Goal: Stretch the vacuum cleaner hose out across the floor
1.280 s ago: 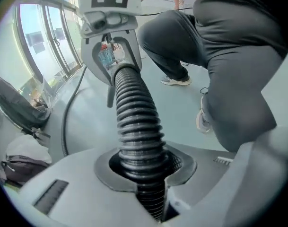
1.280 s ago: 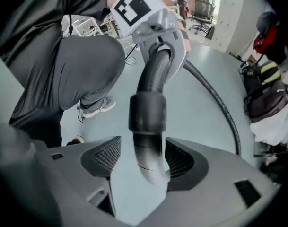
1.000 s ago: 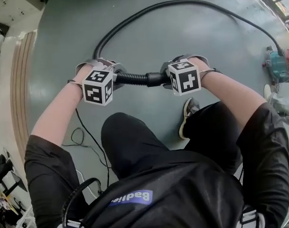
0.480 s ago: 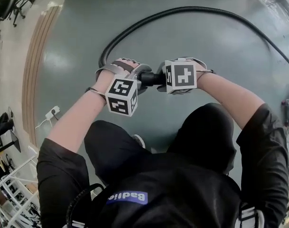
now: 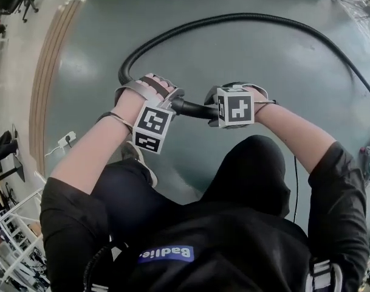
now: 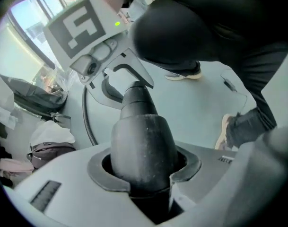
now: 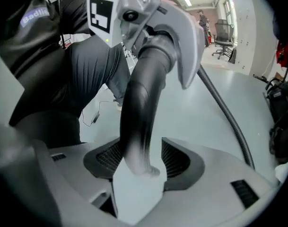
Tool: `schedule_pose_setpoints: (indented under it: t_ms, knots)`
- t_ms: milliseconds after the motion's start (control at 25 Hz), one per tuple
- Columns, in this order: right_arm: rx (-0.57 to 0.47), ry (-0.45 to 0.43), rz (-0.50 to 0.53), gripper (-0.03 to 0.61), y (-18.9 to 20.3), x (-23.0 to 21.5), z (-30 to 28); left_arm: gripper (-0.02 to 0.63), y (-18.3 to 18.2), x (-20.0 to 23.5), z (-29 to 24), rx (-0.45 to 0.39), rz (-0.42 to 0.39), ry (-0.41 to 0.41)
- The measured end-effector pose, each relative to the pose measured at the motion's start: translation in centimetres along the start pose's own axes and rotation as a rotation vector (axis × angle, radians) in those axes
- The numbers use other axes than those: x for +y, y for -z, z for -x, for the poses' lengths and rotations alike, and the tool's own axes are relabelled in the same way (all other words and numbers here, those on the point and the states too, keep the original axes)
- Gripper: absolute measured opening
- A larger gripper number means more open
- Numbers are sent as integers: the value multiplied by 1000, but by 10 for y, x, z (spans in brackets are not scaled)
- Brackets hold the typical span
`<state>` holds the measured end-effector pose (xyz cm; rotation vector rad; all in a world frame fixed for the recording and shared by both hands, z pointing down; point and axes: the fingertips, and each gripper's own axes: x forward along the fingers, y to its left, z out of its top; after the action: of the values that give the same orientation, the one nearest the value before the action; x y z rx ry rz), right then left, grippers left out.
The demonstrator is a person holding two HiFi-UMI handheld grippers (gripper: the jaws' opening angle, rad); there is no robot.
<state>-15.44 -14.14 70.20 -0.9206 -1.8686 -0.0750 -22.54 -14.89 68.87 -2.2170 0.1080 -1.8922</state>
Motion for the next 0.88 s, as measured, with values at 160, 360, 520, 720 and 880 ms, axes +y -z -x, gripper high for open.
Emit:
schedule_pose_setpoints:
  t_ms: [160,360,520,720,880]
  knots:
    - [-8,29,-69,233,-30,-41,-32,202,120,-54,-7,85,-159,38]
    - [-42,76,-163,233,-64,-62,-54,202,248,-109,-31,196,-236,133]
    - [-42,138,-260,233,-93,-83,-60,201,351,-157,-59,260,-232,227]
    - [-73,217,-391,233,-128,-100,-70,201,480,-205,-98,422,-353,313]
    - [-60,247,-500,233,-138,-94,-76,219,539,-206,-122,436,-426,315]
